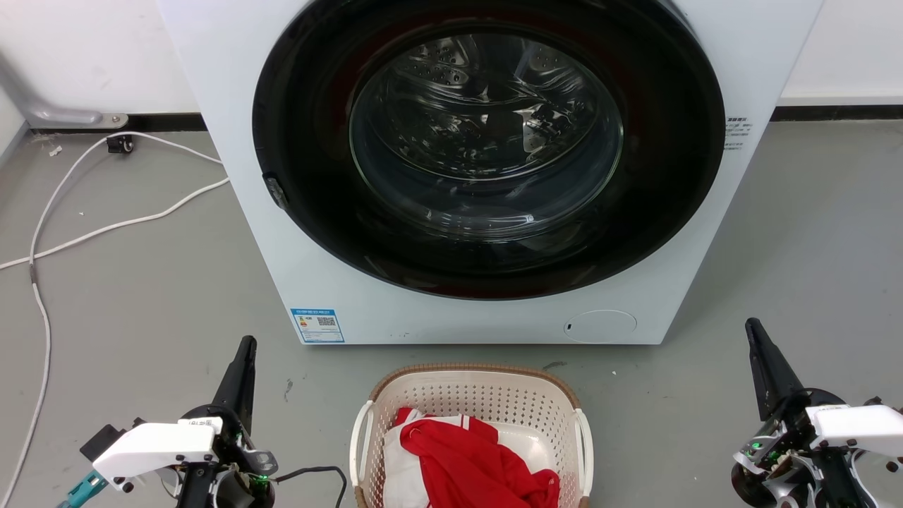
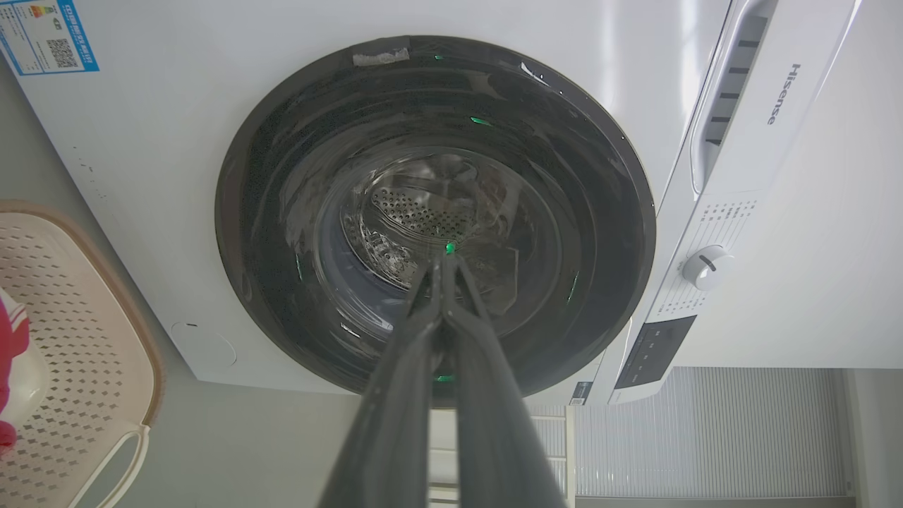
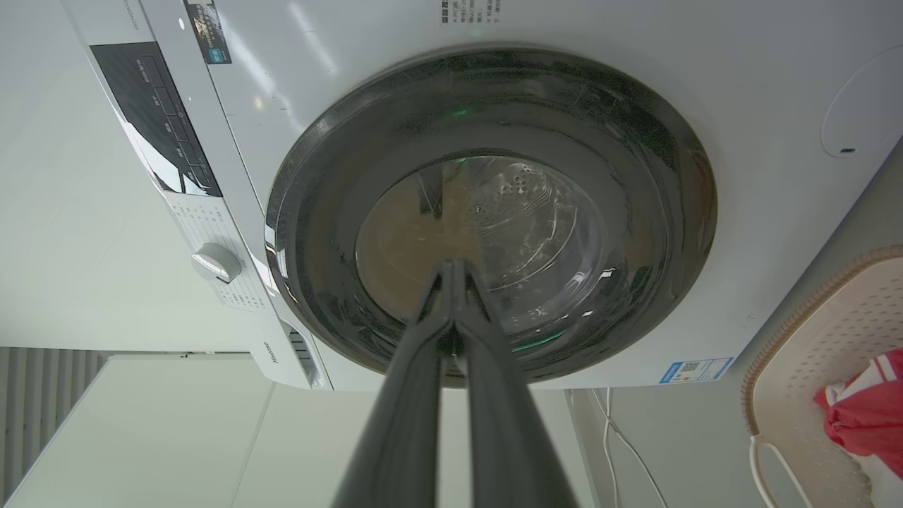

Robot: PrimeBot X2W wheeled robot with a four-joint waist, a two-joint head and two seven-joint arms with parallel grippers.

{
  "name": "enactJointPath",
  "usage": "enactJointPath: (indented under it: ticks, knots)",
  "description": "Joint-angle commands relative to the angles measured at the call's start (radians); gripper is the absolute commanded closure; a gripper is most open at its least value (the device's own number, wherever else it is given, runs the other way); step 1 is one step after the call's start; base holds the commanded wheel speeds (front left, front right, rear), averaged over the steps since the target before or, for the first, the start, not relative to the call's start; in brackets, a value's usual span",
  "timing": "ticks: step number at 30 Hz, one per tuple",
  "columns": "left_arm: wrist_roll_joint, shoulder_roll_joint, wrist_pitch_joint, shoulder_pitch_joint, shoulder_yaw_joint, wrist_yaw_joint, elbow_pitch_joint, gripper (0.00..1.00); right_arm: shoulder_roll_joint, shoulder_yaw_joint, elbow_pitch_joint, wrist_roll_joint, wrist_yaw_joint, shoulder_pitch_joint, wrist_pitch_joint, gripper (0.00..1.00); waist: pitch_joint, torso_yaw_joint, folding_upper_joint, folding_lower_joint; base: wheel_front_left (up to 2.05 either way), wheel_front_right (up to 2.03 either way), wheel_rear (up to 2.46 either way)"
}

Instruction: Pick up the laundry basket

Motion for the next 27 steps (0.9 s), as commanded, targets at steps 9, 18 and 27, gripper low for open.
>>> enactJointPath:
  ticks: [9,18,27]
  knots:
    - [0.007,-0.002,0.004,-0.01,0.004,-0.003,0.001,1.0,0.005,-0.003,0.001,-0.003,0.0,-0.012,0.004,1.0,0.0,0.0,-0.0001,0.0,0.0,0.0,0.0]
    - [0.008,-0.002,0.005,-0.01,0.005,-0.003,0.001,1.0,0.006,-0.004,0.001,-0.004,0.0,-0.012,0.005,1.0,0.0,0.0,-0.0001,0.0,0.0,0.0,0.0]
    - [0.007,-0.003,0.005,-0.01,0.006,-0.004,0.001,1.0,0.006,-0.005,0.001,-0.005,0.0,-0.012,0.005,1.0,0.0,0.0,-0.0001,0.0,0.0,0.0,0.0]
